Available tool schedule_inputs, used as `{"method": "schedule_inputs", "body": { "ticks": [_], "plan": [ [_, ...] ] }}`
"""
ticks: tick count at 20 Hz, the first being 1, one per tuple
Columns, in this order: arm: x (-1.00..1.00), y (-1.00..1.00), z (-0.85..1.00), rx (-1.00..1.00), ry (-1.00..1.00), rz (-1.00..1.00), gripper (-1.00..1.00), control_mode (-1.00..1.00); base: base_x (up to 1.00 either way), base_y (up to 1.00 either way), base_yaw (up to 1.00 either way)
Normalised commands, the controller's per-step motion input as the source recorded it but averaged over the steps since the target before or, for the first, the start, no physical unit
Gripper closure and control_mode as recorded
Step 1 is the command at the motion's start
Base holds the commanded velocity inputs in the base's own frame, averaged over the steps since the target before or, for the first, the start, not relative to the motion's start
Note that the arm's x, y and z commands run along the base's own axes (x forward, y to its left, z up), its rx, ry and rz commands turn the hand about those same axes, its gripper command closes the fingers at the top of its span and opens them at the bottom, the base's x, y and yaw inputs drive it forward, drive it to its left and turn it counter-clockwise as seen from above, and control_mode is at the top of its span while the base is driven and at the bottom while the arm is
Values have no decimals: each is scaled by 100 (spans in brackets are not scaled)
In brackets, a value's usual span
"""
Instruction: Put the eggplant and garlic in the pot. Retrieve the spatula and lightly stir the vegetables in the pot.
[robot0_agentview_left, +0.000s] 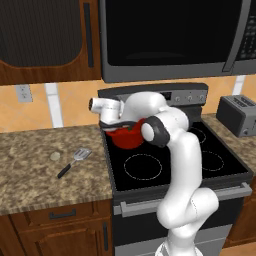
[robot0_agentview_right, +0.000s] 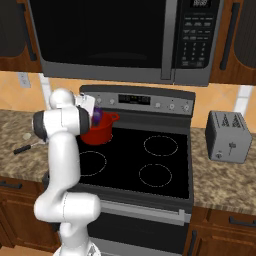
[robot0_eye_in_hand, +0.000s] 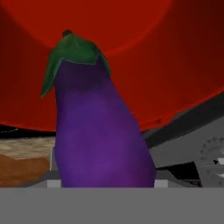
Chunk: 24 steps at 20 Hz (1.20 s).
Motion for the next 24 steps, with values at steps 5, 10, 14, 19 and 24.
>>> {"method": "schedule_inputs", "body": {
  "ticks": [5,10,14,19,24],
  "plan": [
    [46,0,-34,0,11,11,100,-100,0,0,0],
    [37,0,-20,0,4,8,100,-100,0,0,0],
    [36,0,-19,0,0,4,100,-100,0,0,0],
    [27,4,-33,0,0,4,100,-100,0,0,0],
    [1,7,-41,1,1,0,-100,-100,0,0,0]
  ]
}}
